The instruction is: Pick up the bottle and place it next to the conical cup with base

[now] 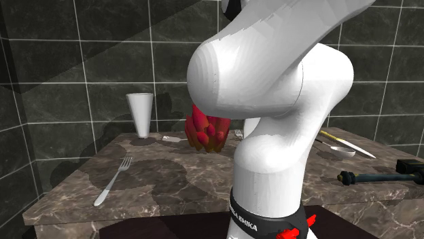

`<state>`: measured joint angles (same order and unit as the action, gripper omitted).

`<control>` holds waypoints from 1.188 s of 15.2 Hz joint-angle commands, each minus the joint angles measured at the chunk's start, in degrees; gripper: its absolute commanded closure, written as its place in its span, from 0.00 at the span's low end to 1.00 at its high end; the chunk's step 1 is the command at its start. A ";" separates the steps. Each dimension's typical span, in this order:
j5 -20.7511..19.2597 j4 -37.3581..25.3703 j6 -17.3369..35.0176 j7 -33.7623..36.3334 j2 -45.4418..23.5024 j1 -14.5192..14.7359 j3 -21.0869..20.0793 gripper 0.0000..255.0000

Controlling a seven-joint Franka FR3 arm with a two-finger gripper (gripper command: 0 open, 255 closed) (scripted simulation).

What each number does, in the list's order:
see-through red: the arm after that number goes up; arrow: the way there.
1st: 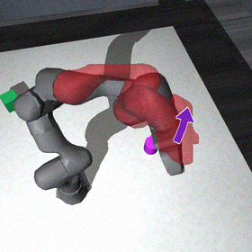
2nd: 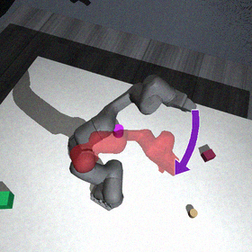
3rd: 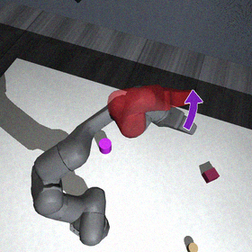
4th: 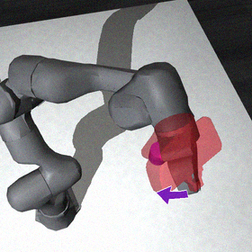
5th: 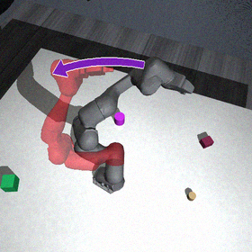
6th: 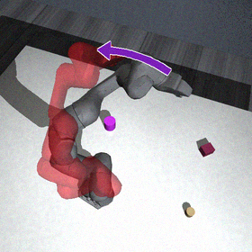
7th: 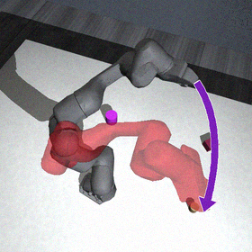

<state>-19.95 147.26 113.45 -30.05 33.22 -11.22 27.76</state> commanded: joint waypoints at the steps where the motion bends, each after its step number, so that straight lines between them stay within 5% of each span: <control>1: 0.00 0.01 -0.01 0.00 0.00 0.00 0.01 1.00; 18: 1.94 -8.84 -11.46 -0.76 2.59 0.46 -2.80 1.00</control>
<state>-18.19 139.18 102.71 -30.77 35.86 -10.86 25.14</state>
